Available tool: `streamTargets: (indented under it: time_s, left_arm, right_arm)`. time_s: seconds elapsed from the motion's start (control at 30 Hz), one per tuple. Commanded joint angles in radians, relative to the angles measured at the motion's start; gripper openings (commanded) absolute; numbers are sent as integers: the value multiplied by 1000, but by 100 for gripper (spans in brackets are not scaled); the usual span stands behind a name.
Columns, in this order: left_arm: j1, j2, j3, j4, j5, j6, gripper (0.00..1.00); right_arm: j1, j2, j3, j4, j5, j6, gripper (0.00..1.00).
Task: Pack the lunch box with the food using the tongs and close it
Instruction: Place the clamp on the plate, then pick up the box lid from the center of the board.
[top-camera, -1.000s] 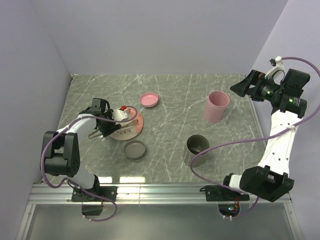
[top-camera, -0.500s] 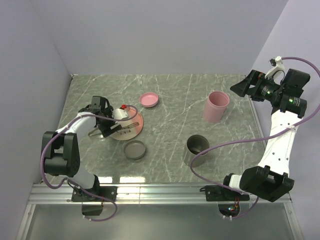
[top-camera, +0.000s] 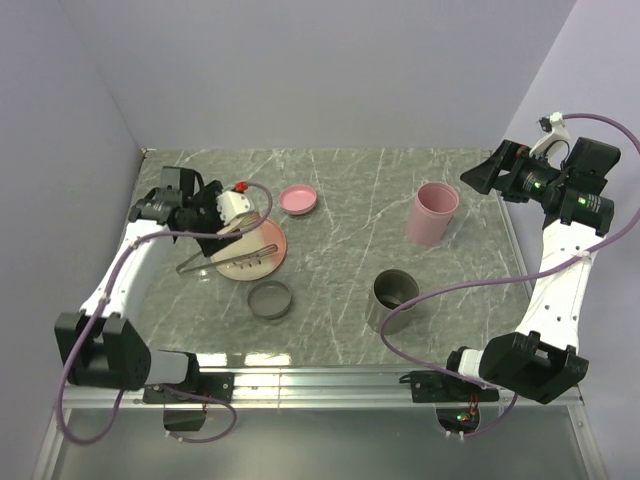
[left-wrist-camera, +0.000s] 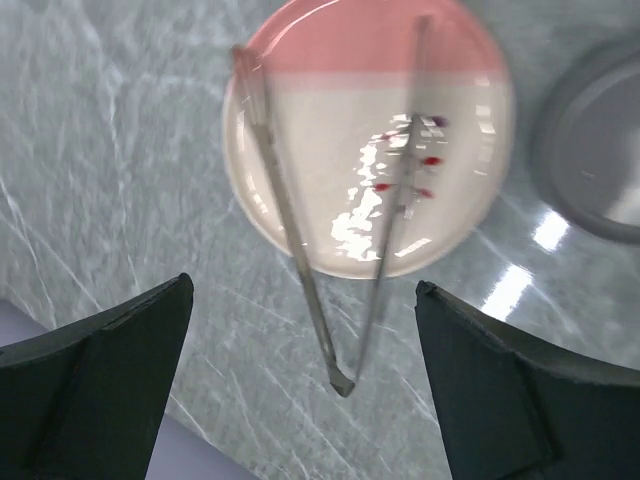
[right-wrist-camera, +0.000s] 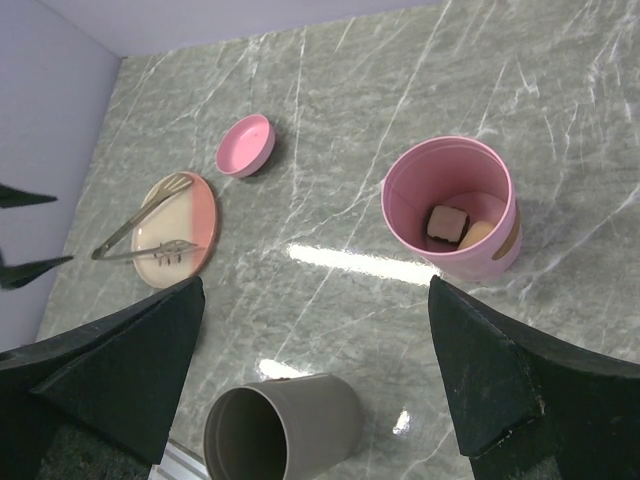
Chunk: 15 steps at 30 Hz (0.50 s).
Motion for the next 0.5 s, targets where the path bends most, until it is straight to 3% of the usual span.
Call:
streamTargets:
  time_s: [0.0,0.1,0.27,0.47]
  left_arm:
    - [-38,-84,-26,-193,116,110,98]
    - [-86,-158,-143,-276,131,246,96]
    - [-162,-261,-299,-263,169,401,95]
    - [-285,-233,-393,-197,145,496,89]
  right_arm:
    - [5,-29,46,-4,7,-35,100]
    - [7,-40,23,-3,1,-40,100]
    - [7,-57,-2,-1,-5,-73,100]
    - [8,-72,-20,-21,-22,-116,100]
